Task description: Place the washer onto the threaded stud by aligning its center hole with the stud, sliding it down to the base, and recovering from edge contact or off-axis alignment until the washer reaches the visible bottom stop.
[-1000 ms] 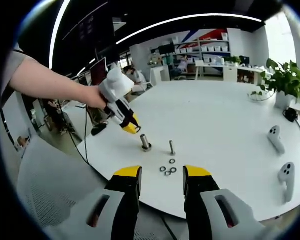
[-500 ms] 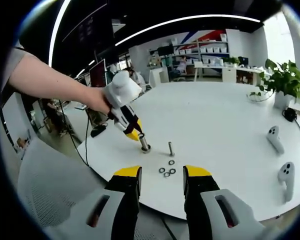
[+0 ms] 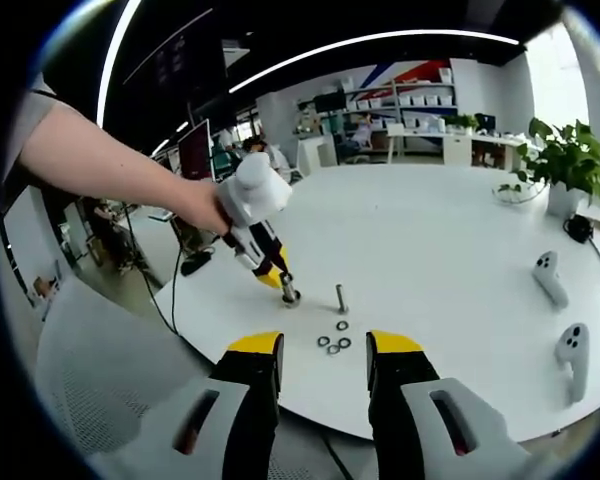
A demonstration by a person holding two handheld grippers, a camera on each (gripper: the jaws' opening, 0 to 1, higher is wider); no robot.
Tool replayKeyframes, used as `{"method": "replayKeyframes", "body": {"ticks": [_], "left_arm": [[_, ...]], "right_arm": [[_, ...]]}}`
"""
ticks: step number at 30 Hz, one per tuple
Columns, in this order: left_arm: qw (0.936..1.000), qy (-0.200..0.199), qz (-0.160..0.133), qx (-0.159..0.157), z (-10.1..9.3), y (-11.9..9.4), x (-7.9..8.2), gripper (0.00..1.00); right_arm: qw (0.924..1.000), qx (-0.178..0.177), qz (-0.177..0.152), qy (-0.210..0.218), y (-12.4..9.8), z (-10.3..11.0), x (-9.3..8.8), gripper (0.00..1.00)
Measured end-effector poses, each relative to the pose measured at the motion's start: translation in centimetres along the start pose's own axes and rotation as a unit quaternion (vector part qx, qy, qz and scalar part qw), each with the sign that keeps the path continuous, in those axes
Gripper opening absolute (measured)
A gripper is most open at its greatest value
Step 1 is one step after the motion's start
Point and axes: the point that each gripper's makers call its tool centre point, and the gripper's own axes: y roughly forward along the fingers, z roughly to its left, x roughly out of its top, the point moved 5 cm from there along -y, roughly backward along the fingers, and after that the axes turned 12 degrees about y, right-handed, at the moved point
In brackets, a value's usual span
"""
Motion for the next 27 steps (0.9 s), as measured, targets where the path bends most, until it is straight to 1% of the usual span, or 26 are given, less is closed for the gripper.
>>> {"method": "replayKeyframes", "body": {"ticks": [10, 15, 25, 27], "left_arm": [[0.9998, -0.001, 0.013, -0.012, -0.2, 2.2, -0.3, 0.19], [0.9996, 0.004, 0.023, -0.015, -0.2, 2.9, -0.4, 0.19], [0.9996, -0.002, 0.022, -0.017, -0.4, 3.2, -0.5, 0.19], [0.9995, -0.014, 0.018, -0.022, -0.3, 3.3, -0.7, 0.2]], "right_arm": [[1.0, -0.003, 0.001, 0.0, 0.0, -0.1, 0.0, 0.35], [1.0, -0.005, 0.003, -0.001, 0.0, -0.1, -0.1, 0.35], [1.0, -0.006, 0.006, -0.003, 0.0, -0.2, -0.1, 0.35], [1.0, -0.006, 0.006, -0.004, 0.0, -0.1, -0.1, 0.35]]}}
